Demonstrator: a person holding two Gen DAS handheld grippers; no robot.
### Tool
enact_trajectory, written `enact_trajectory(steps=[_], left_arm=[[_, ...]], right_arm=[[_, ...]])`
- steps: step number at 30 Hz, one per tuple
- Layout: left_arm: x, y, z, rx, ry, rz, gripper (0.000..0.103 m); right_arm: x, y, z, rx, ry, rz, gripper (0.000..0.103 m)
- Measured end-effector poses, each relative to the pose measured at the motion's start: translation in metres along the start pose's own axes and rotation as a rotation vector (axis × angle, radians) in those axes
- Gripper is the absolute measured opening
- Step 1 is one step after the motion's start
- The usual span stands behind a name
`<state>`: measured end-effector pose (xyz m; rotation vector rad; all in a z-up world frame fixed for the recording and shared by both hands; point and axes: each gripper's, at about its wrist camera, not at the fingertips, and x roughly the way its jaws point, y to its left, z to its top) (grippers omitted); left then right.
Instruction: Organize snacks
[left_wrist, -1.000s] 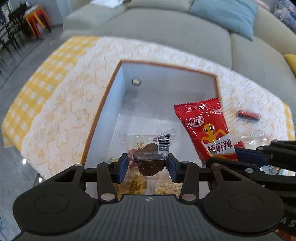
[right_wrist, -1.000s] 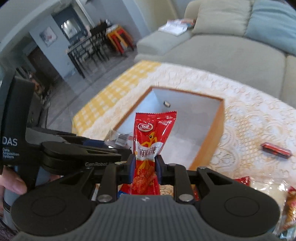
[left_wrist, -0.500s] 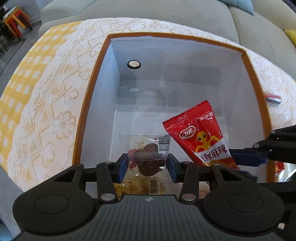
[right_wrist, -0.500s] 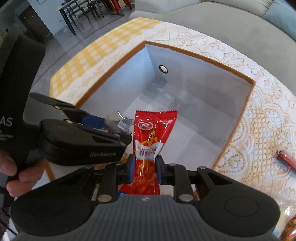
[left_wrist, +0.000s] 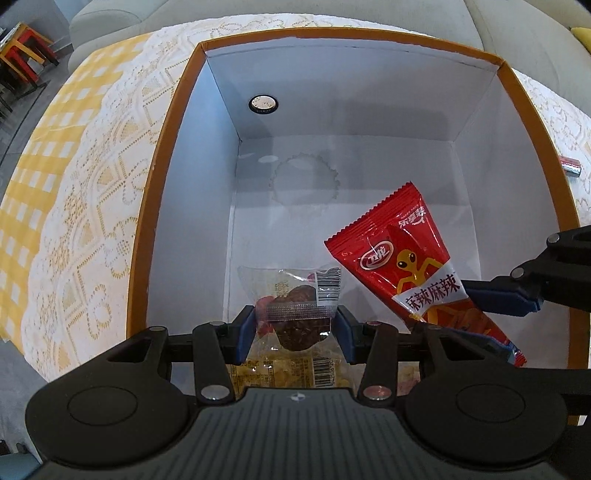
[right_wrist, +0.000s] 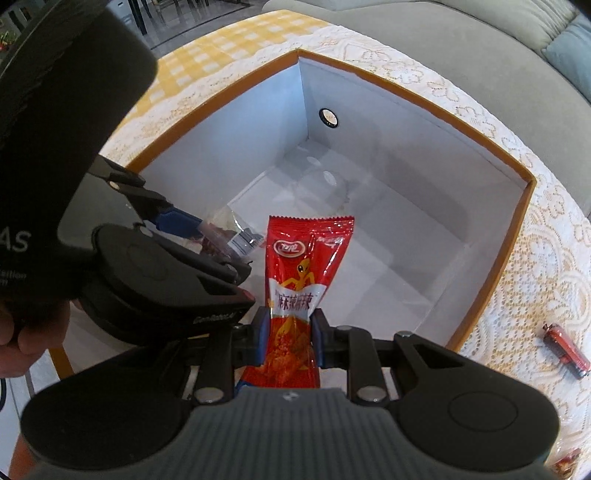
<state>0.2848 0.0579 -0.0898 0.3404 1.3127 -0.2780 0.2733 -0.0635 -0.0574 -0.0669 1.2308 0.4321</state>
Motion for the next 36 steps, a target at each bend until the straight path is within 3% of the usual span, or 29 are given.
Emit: enact_trajectory(steps=[15,17,19,25,32,36], left_arm=[[-0.011,0.012,-0.006,-0.076,-0.008,-0.054,0.058],[-0.014,0.013,-0.008,-0.088,-0.012,-0.056,0.058],[-0.014,0.012,-0.008,-0.089,-0.018,-0.058,0.059],[-0.027,0.008,-0.008,-0.090,-0.073,-0.049,0.073],[-0.037,0.003,-0.010,-0.098,-0.092,-0.038,0.074],[-0.051,-0.007,-0.016,-0.077,-0.115,0.027,0.074]], right_arm=[[-0.008,0.003,0.000,-0.034,-0.021,-0.033,0.032],[-0.010,0.002,0.000,-0.034,-0.029,-0.046,0.037],[-0.012,0.000,-0.001,-0.021,-0.031,-0.057,0.049],[-0.027,-0.007,-0.009,0.032,-0.065,-0.039,0.052],[-0.047,-0.007,-0.027,0.045,-0.105,-0.017,0.053],[-0.058,-0.007,-0.035,0.055,-0.142,0.003,0.054]])
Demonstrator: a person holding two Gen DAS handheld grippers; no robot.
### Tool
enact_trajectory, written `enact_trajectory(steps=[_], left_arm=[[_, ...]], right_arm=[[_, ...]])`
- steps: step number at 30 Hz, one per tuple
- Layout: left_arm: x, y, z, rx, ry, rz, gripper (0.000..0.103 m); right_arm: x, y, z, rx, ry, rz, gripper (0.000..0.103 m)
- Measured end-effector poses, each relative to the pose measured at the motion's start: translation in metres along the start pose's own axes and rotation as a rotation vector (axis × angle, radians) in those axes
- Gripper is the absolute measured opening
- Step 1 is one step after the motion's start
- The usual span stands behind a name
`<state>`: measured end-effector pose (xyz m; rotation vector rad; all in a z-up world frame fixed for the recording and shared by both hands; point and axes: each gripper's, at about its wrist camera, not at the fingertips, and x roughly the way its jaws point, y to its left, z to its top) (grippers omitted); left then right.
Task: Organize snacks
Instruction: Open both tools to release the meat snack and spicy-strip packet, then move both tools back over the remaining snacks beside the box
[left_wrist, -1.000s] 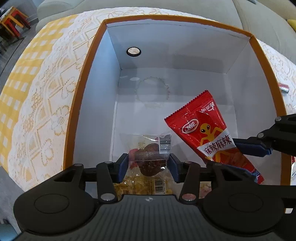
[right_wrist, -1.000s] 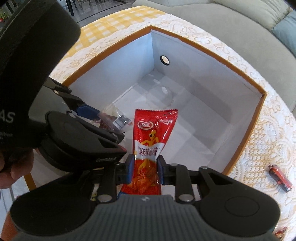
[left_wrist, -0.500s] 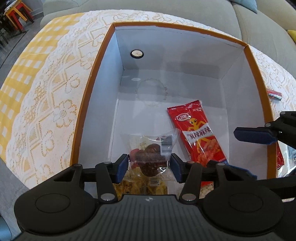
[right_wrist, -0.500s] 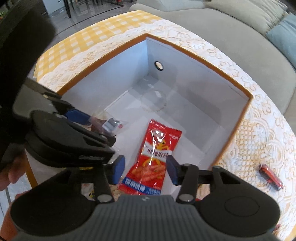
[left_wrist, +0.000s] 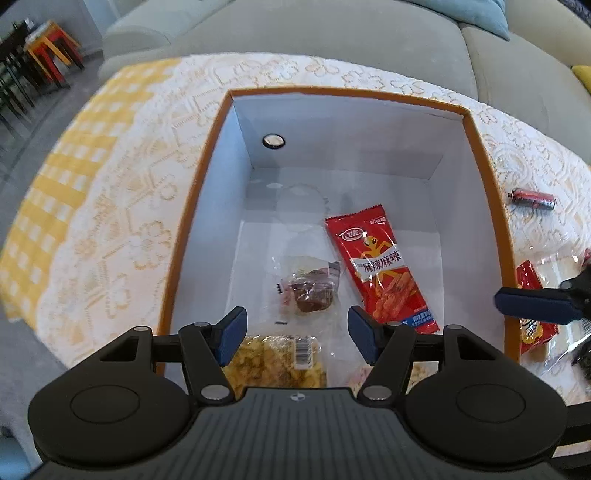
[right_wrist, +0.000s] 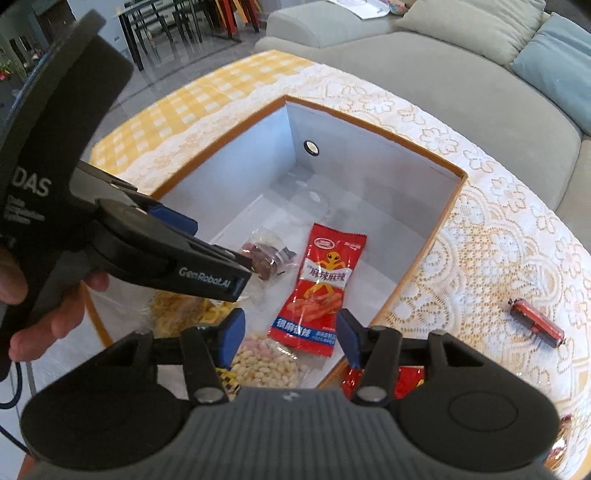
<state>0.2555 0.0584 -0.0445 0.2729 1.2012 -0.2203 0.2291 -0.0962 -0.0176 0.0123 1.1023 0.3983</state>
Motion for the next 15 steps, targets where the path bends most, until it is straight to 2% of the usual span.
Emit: enact_trajectory(steps=[5,9,15], left_arm=[[-0.034,-0.016,-0.019,0.036,-0.095,0.032,0.074],[-0.058,-0.028,-0.038,0.016,-0.169,0.027,0.073],[-0.078,-0.049,-0.065,-0.011,-0.249,0.013,0.073]], right_arm=[[-0.034,0.006,-0.019,0.023,-0.082,0.002,0.055],[-0.061,0.004,-0.042,0.055,-0.146,0.011,0.055],[-0.099,-0.006,-0.085,0.103,-0.278,-0.040,0.055]])
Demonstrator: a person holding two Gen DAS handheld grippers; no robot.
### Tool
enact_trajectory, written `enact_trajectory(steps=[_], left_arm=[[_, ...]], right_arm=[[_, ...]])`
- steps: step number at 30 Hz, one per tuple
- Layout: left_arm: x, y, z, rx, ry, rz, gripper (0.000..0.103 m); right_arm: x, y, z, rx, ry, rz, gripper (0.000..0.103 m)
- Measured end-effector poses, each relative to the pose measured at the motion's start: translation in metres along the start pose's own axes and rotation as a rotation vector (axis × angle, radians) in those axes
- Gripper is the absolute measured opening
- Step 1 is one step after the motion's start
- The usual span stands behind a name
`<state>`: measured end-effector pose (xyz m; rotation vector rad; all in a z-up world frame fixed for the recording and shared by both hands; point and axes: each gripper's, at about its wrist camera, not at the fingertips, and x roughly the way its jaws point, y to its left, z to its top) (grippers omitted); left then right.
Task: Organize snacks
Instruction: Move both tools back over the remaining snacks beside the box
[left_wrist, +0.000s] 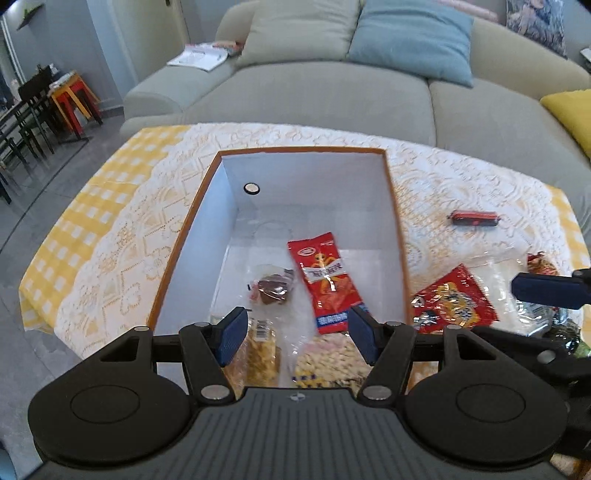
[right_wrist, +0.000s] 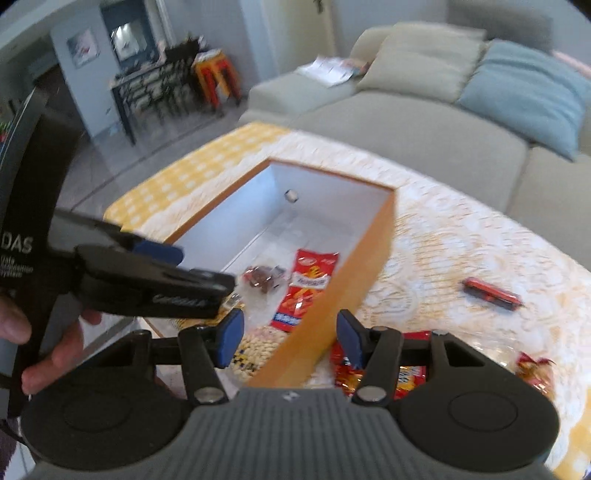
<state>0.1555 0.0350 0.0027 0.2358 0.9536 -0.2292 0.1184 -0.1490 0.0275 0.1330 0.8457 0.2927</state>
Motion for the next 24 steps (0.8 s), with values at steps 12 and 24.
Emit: enact_trajectory(steps=[12,24], left_arm=[[-0.017,-0.070,-0.037,0.066,-0.047,-0.098,0.073],[0.003,-0.129,-0.052,0.173,0.032,-0.129,0.073]], right_arm=[[-0.040,-0.049,-0.078,0.079,-0.014,-0.121,0.055],[-0.045,-0.094,-0.118,0.151,0.054,-0.285,0.055]])
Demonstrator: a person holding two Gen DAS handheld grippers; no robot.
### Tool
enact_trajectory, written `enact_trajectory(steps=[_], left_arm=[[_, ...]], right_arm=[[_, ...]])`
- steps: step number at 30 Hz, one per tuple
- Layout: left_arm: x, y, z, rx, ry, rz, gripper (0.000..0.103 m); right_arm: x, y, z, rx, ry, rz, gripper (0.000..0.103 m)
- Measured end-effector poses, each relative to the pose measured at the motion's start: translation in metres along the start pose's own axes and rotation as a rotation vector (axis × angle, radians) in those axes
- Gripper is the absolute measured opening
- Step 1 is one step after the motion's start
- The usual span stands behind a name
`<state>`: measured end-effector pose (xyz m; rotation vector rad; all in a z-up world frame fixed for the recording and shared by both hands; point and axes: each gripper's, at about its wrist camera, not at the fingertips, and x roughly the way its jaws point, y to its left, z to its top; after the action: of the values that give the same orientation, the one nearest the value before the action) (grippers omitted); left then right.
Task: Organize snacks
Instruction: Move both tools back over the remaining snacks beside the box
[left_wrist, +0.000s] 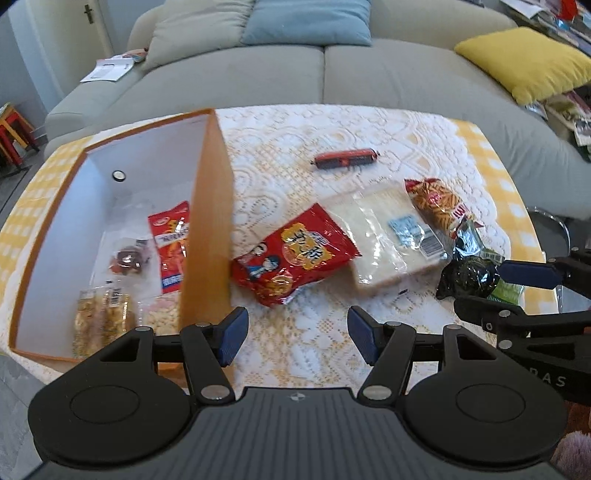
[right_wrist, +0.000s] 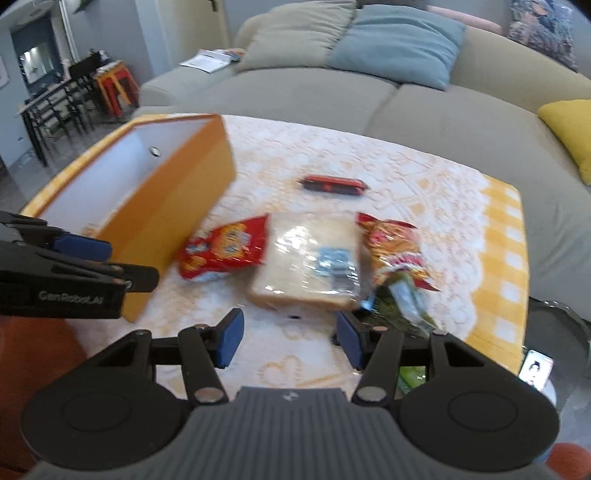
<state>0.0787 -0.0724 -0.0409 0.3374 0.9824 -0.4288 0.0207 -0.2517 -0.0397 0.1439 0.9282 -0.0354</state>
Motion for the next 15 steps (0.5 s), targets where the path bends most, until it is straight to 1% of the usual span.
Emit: enact_trajectory(steps=[7,12,15], left_arm=[[0.022,-0.017,0.008,0.057,0.018,0.013,0.073],[0.037,-0.019,0.013,0.068,0.028,0.010,0.073],[0.044,-0.021,0.017,0.088,0.017,0.021,0.073]], right_arm=[[0.017,-0.015,-0.004,0.008,0.013,-0.024,0.055],[0.028,-0.026,-0.002,0.035,-0.001,-0.008,0.055],[0.033,-0.032,0.000,0.064,-0.012,0.004,0.055]])
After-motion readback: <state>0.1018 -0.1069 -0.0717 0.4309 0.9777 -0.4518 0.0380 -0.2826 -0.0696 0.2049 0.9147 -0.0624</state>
